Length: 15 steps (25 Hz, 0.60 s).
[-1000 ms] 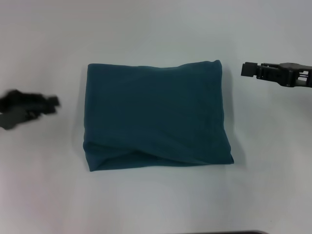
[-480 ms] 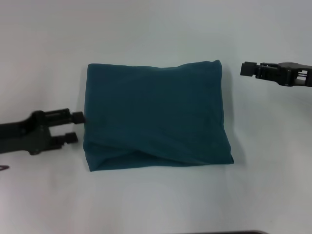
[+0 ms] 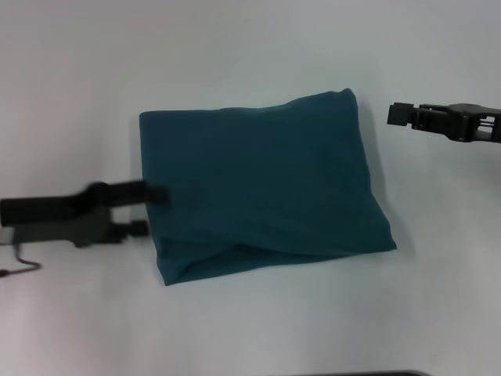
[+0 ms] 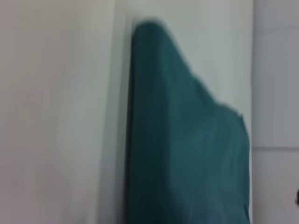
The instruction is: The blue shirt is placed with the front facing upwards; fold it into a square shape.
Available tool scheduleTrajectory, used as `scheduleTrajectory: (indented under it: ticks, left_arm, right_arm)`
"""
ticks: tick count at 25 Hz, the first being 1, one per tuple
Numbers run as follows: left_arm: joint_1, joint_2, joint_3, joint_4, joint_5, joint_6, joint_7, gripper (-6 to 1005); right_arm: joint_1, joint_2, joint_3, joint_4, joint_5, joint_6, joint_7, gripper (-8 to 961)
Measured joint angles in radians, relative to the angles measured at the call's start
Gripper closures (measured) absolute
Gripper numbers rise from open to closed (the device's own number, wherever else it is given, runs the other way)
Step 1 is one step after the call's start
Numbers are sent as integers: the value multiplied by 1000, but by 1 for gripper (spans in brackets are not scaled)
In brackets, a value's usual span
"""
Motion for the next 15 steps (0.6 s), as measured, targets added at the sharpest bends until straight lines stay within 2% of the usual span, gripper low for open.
scheduleTrajectory:
  ticks: [4,6,7,8,10,11,13,15]
  left_arm:
    - [34,32,-92,-71,-17,87,118,94]
    - [38,55,-135,-75,-48,195,271,96]
    - [44,65,-154,-73,-75,271,409,96]
    - [55,66,-162,-69,-104,330,541,96]
    - [88,49,-162,-65,-152,386,800,95]
    - [110,31,-151,-66,-172,388,932,95]
    - [130,5,-119,-87,-183,390,1099,95]
    - [136,-2,-83,-120,-181,391,1181,96]
  right_arm:
    - [-1,-1,0,-1,2,1,-3,710]
    - [1,3,0,-4,5,-1,-32,710]
    - [4,6,-1,-6,5,-5,-60,710]
    - [8,12,-4,-7,6,-15,-112,710]
    - [14,26,-7,-6,6,-31,-217,710]
    - [16,37,-7,-6,6,-30,-252,693]
    - [17,57,-6,-9,6,-25,-294,659]
    - [17,69,-11,-9,6,-23,-325,625]
